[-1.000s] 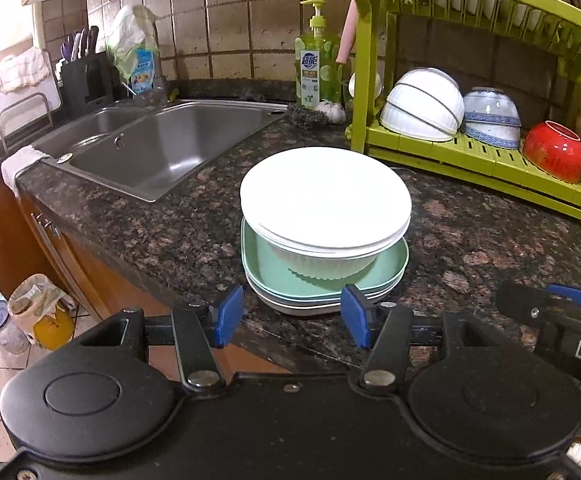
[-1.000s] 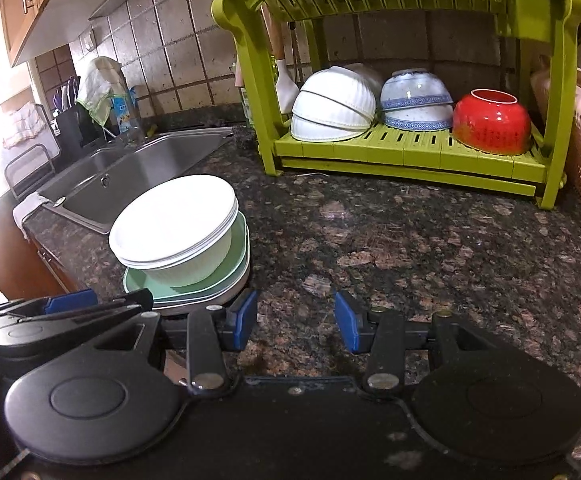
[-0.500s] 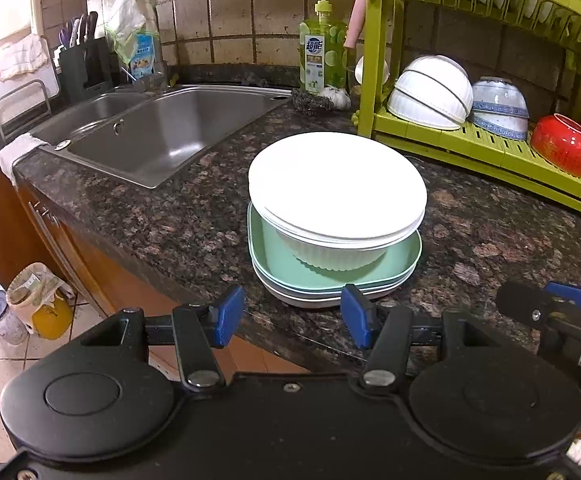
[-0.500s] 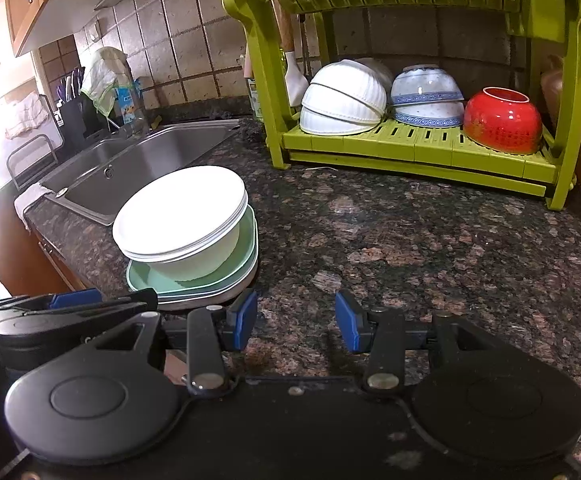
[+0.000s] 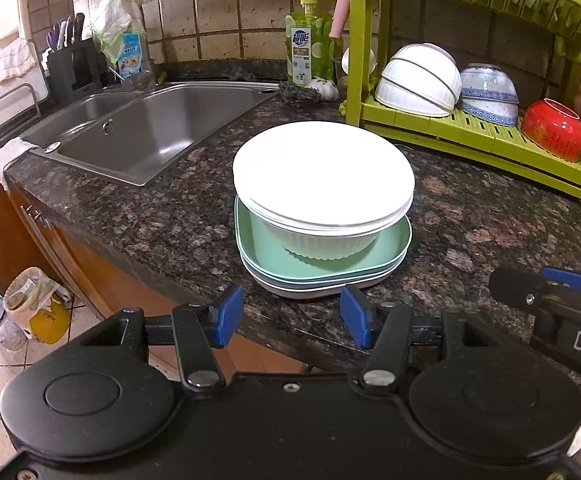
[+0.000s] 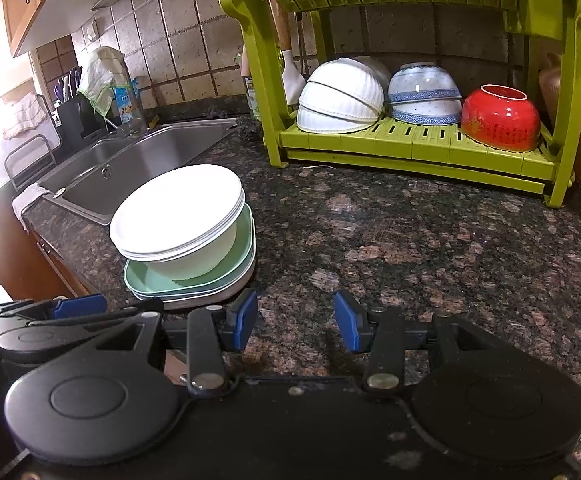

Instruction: Organize plates and bowls

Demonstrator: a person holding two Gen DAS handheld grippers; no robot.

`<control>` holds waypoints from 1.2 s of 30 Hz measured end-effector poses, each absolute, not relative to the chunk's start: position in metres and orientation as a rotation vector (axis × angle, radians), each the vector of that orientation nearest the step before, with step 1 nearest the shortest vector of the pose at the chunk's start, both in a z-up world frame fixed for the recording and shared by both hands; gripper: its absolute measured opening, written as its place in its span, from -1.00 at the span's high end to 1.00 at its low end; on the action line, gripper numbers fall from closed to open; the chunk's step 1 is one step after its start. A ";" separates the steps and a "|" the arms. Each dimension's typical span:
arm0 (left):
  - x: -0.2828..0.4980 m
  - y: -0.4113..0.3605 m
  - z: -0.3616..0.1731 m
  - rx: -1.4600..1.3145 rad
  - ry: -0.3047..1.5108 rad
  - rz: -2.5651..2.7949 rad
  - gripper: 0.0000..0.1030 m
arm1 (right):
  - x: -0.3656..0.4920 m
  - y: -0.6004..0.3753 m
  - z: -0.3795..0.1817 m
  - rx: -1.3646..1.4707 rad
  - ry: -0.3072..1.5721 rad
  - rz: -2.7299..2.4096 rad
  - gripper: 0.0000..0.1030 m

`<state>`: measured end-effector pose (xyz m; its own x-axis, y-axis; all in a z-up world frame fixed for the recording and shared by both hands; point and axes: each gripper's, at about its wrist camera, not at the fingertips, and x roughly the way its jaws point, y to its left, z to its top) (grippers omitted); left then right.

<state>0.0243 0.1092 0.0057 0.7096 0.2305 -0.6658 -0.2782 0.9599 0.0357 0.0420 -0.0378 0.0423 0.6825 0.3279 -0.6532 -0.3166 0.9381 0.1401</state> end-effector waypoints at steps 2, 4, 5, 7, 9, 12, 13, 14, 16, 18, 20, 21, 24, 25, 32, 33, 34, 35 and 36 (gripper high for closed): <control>0.025 0.109 0.005 -0.066 0.731 0.285 -0.17 | 0.041 -0.037 0.043 0.016 0.733 0.362 0.11; 0.025 0.110 0.005 -0.069 0.735 0.282 -0.17 | 0.041 -0.037 0.043 0.019 0.732 0.363 0.11; 0.025 0.110 0.005 -0.070 0.736 0.281 -0.17 | 0.041 -0.037 0.043 0.020 0.733 0.363 0.11; 0.026 0.110 0.005 -0.069 0.737 0.284 -0.17 | 0.041 -0.037 0.042 0.018 0.735 0.363 0.11; 0.026 0.110 0.005 -0.068 0.736 0.284 -0.17 | 0.041 -0.036 0.042 0.014 0.736 0.364 0.11; 0.025 0.110 0.005 -0.070 0.737 0.280 -0.17 | 0.040 -0.035 0.042 0.010 0.736 0.367 0.11; 0.025 0.110 0.005 -0.069 0.736 0.280 -0.17 | 0.040 -0.035 0.042 0.009 0.736 0.367 0.11; 0.025 0.109 0.005 -0.067 0.735 0.281 -0.17 | 0.040 -0.035 0.042 0.009 0.736 0.367 0.11; 0.025 0.109 0.005 -0.065 0.735 0.280 -0.17 | 0.041 -0.035 0.042 0.010 0.737 0.366 0.11; 0.025 0.110 0.004 -0.068 0.740 0.278 -0.17 | 0.041 -0.035 0.042 0.010 0.738 0.368 0.11; 0.025 0.110 0.004 -0.068 0.741 0.279 -0.17 | 0.041 -0.034 0.042 0.008 0.737 0.368 0.11; 0.025 0.110 0.004 -0.068 0.741 0.280 -0.17 | 0.041 -0.034 0.042 0.007 0.736 0.368 0.11; 0.025 0.110 0.004 -0.071 0.741 0.279 -0.17 | 0.041 -0.034 0.042 0.006 0.737 0.369 0.11; 0.025 0.111 0.004 -0.072 0.740 0.280 -0.17 | 0.041 -0.034 0.042 0.006 0.737 0.369 0.11; 0.025 0.110 0.004 -0.069 0.744 0.274 -0.17 | 0.040 -0.034 0.041 0.004 0.738 0.369 0.11; 0.025 0.110 0.004 -0.069 0.744 0.273 -0.17 | 0.040 -0.034 0.041 0.005 0.738 0.368 0.11; 0.025 0.111 0.004 -0.069 0.745 0.272 -0.17 | 0.040 -0.034 0.041 0.005 0.738 0.368 0.11; 0.025 0.110 0.004 -0.068 0.745 0.271 -0.17 | 0.040 -0.034 0.041 0.005 0.739 0.368 0.11; 0.025 0.110 0.004 -0.067 0.744 0.269 -0.16 | 0.040 -0.033 0.041 0.005 0.740 0.367 0.11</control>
<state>0.0254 0.1104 0.0040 0.7030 0.2176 -0.6771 -0.2649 0.9636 0.0346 0.0402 -0.0334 0.0408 0.6778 0.3286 -0.6577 -0.3253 0.9363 0.1325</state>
